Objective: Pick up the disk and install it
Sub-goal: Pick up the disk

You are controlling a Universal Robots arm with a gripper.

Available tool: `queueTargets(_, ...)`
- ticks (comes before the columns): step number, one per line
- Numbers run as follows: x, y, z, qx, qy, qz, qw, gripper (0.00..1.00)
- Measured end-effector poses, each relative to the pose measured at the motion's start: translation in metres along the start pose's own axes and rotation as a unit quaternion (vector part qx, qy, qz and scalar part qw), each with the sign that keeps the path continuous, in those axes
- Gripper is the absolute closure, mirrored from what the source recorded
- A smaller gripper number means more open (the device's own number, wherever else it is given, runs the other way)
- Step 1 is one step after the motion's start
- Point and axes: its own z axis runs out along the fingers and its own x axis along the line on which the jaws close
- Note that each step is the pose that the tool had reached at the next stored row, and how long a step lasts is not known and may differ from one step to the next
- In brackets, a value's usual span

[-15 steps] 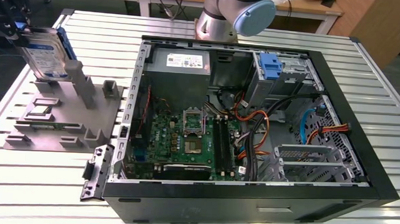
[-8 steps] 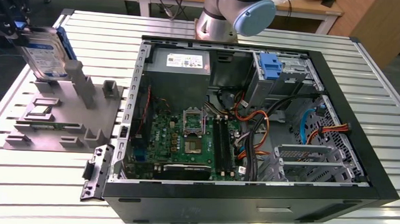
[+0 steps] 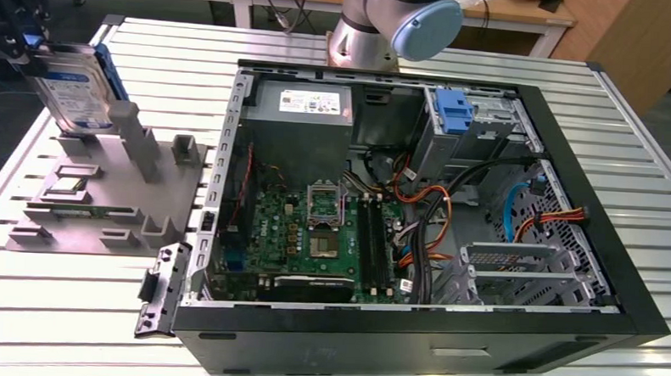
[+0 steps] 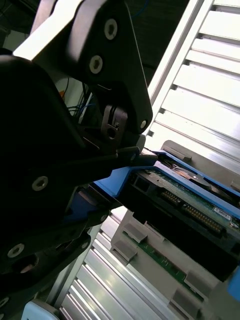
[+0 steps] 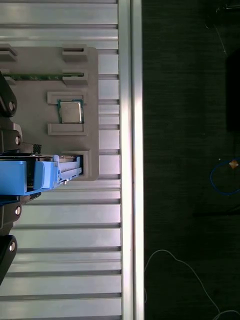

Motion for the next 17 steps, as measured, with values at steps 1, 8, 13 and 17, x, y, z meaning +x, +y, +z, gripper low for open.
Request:
queueTargets(1,0.0,0.0,-0.0002,0.0,0.0,0.0,1.0,0.64)
queueTargets(8,-0.0001,0.0,-0.0017,0.0,0.0,0.0,1.0,0.64)
queueTargets(13,-0.0001,0.0,-0.0031,0.0,0.0,0.0,1.0,0.64)
queueTargets(17,-0.0002,0.0001,-0.004,0.0,0.0,0.0,1.0,0.64)
